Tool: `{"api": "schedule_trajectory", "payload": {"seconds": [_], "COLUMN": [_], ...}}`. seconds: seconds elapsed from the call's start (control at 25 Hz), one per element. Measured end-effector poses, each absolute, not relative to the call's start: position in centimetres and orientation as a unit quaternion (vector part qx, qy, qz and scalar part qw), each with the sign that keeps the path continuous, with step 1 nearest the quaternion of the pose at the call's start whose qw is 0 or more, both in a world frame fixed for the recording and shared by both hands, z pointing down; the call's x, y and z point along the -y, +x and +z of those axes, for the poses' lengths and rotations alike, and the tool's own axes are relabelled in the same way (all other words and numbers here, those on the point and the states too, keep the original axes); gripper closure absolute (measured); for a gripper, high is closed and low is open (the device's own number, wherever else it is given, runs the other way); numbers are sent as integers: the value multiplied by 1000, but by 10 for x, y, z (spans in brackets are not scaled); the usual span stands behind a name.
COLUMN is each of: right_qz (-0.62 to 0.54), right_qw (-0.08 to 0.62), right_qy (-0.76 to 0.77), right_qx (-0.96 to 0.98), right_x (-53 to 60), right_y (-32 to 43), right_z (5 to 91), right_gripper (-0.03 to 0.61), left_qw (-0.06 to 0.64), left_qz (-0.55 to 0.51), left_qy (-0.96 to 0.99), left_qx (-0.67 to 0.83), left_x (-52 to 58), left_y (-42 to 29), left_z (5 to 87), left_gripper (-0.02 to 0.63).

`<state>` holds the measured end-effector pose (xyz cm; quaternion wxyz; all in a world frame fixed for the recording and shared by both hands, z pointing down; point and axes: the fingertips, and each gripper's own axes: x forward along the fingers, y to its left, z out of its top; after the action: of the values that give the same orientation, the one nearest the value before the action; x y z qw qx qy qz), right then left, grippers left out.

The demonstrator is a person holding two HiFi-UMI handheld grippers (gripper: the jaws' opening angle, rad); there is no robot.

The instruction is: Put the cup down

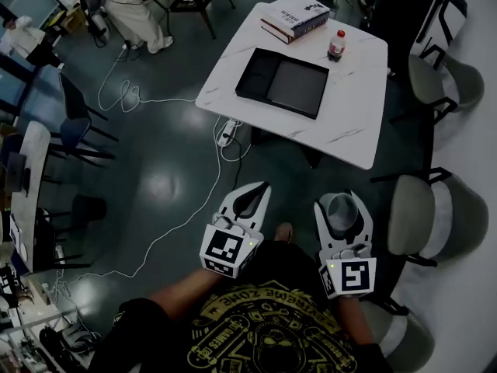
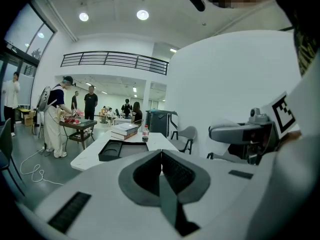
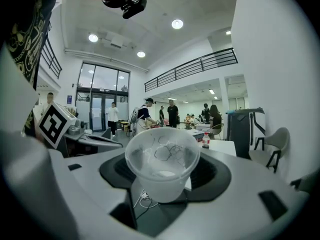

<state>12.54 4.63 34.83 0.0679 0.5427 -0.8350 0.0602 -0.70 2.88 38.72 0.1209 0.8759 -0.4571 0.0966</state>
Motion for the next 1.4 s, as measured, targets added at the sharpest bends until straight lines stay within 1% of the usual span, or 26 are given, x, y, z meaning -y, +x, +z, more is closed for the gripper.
{"api": "schedule_trajectory", "payload": {"seconds": [0.32, 0.76, 1.04, 1.4], "right_qz": [49, 57, 57, 65], "right_qw": [61, 61, 69, 86], "right_qy": [502, 504, 518, 528], "right_qx": [861, 860, 851, 842], "right_x": [-27, 0, 37, 120], "right_y": [135, 148, 152, 135], "right_z": [347, 354, 358, 368], "right_gripper": [319, 319, 319, 319], "left_qw": [111, 110, 118, 123], "left_qz": [102, 112, 109, 115], "left_qy": [862, 860, 870, 880], "left_qx": [485, 486, 466, 445], "left_x": [-16, 7, 49, 131], "left_y": [11, 19, 29, 20], "left_z": [385, 386, 397, 408], "left_gripper": [603, 603, 603, 603]}}
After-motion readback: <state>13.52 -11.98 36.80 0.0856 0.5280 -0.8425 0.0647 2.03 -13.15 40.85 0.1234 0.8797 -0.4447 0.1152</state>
